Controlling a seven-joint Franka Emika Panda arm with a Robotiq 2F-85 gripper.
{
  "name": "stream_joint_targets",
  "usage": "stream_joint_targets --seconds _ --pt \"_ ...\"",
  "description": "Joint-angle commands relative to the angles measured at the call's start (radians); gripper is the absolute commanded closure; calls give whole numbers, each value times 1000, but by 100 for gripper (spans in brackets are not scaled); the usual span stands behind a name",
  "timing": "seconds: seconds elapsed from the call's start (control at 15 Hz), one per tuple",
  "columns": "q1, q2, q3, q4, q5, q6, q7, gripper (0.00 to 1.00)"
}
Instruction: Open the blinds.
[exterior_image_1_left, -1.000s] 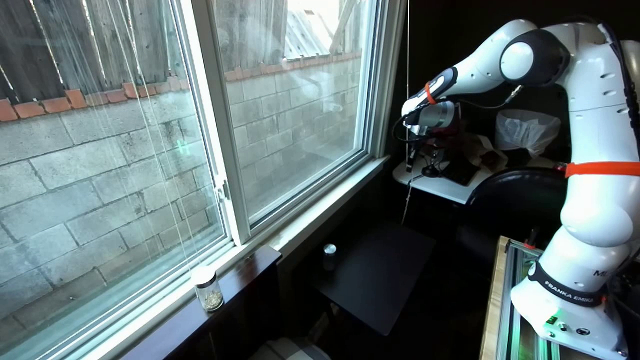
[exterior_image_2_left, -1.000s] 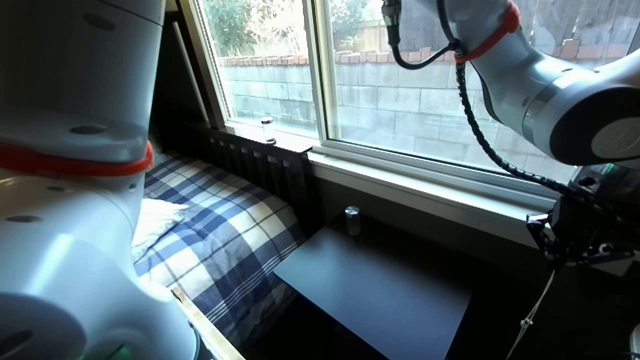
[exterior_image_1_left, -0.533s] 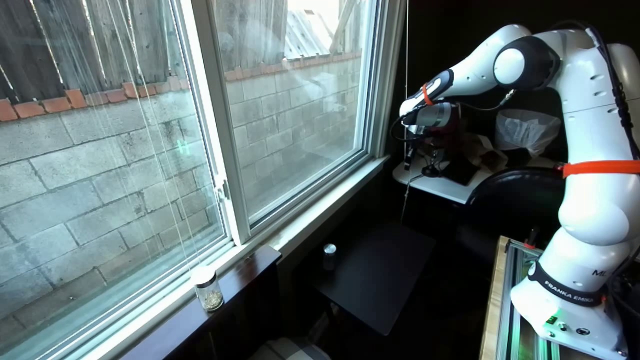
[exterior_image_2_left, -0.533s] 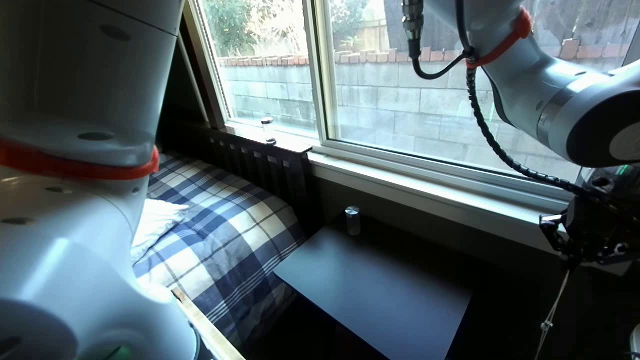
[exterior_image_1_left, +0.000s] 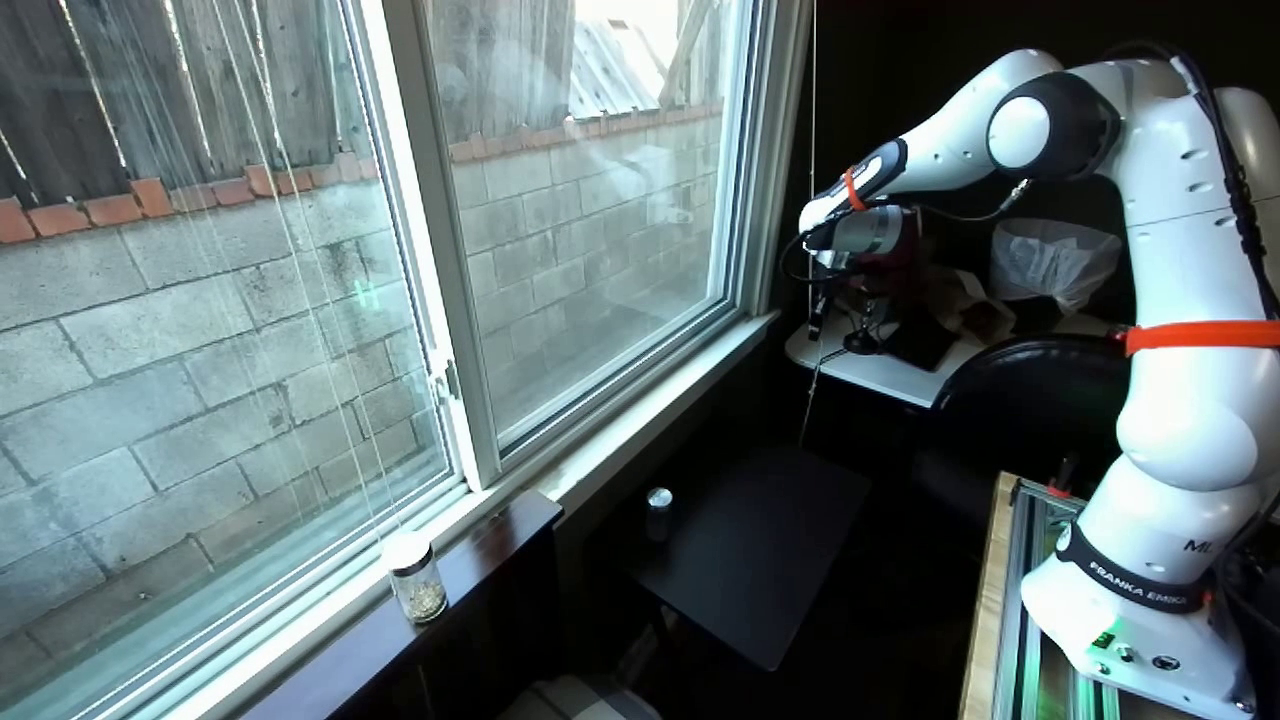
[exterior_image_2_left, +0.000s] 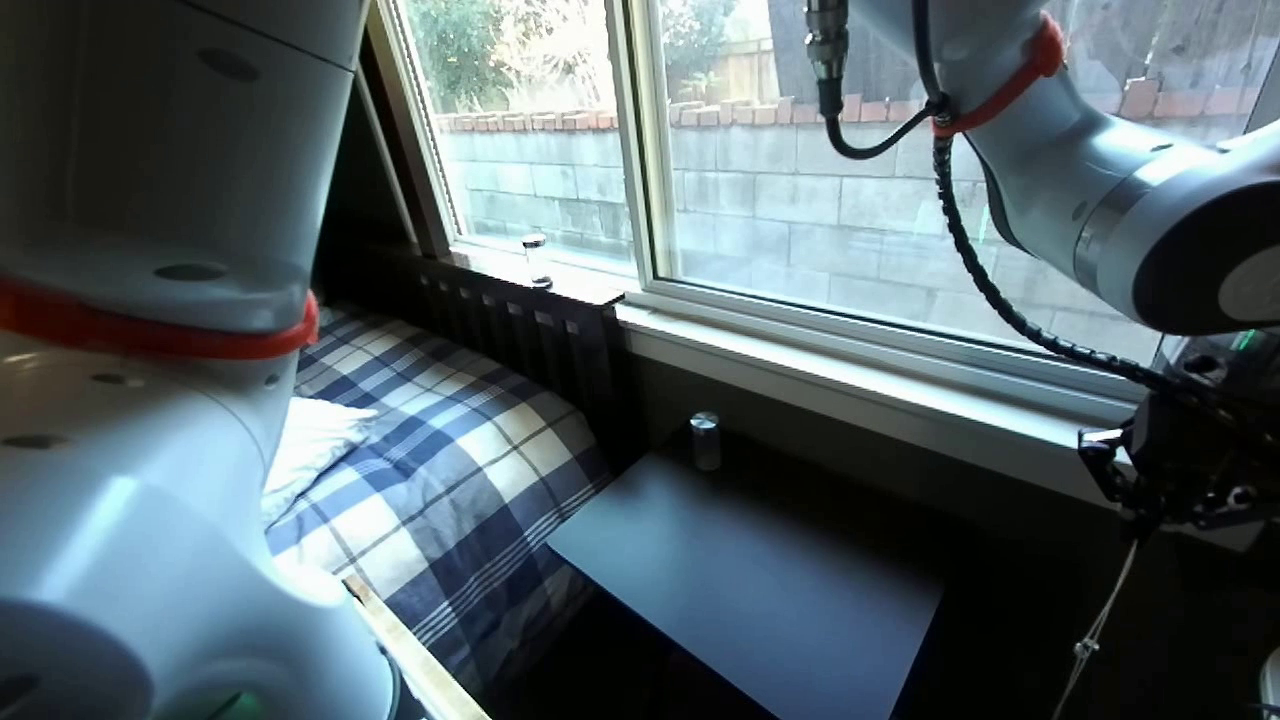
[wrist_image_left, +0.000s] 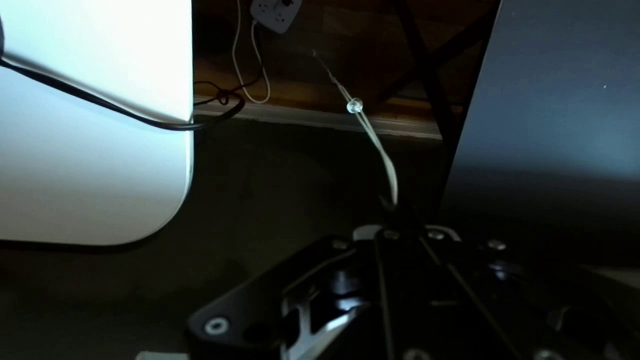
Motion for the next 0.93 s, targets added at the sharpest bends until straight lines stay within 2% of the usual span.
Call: stream_joint_targets --seconds 0.0,0.47,0.87 --pt "-20 47 25 38 -25 1 28 100" --pt "-17 226 40 151 -91 23 94 100" --pt "-29 386 22 249 -181 16 191 100"
